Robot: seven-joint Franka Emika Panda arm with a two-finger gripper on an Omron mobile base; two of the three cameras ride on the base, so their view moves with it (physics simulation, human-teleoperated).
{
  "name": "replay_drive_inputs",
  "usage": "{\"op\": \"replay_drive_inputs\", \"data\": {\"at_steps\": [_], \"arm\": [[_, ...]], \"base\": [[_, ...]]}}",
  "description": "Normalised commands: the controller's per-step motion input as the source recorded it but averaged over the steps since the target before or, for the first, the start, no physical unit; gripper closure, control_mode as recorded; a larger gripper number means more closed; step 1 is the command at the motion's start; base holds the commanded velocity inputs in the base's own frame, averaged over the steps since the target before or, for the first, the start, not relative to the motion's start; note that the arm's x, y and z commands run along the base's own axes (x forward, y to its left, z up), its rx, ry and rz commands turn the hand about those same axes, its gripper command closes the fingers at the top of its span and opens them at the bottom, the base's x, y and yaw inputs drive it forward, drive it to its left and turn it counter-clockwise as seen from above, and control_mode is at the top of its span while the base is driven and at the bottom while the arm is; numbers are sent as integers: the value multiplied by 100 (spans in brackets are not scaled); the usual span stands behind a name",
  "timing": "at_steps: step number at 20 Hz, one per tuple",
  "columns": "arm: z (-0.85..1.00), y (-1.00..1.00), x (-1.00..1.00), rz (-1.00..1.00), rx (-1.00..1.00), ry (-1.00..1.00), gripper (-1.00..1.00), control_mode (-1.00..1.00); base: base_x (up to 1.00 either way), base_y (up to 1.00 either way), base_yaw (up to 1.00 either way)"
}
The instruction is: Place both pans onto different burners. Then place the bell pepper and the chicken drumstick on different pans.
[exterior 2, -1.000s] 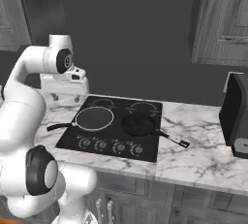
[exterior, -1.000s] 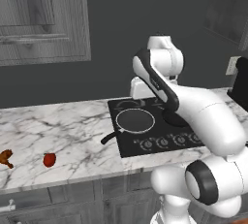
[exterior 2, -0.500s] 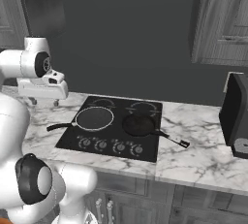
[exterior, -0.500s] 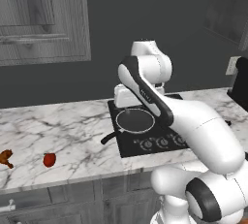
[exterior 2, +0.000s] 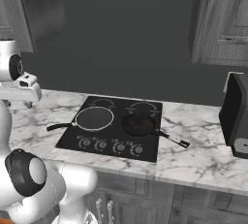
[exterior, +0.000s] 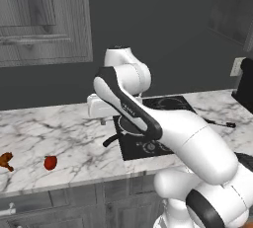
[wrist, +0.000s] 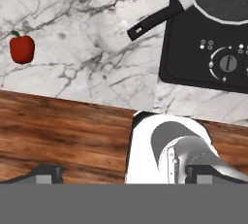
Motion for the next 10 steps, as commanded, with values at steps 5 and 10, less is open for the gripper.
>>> {"op": "replay_drive_inputs", "data": {"at_steps": [5,10], "arm": [[0,78,-4,0,0,0,-100,-100],[0,70,0,0,0,0,-100,-100]], "base": [[0,0,0],[0,0,0]]}}
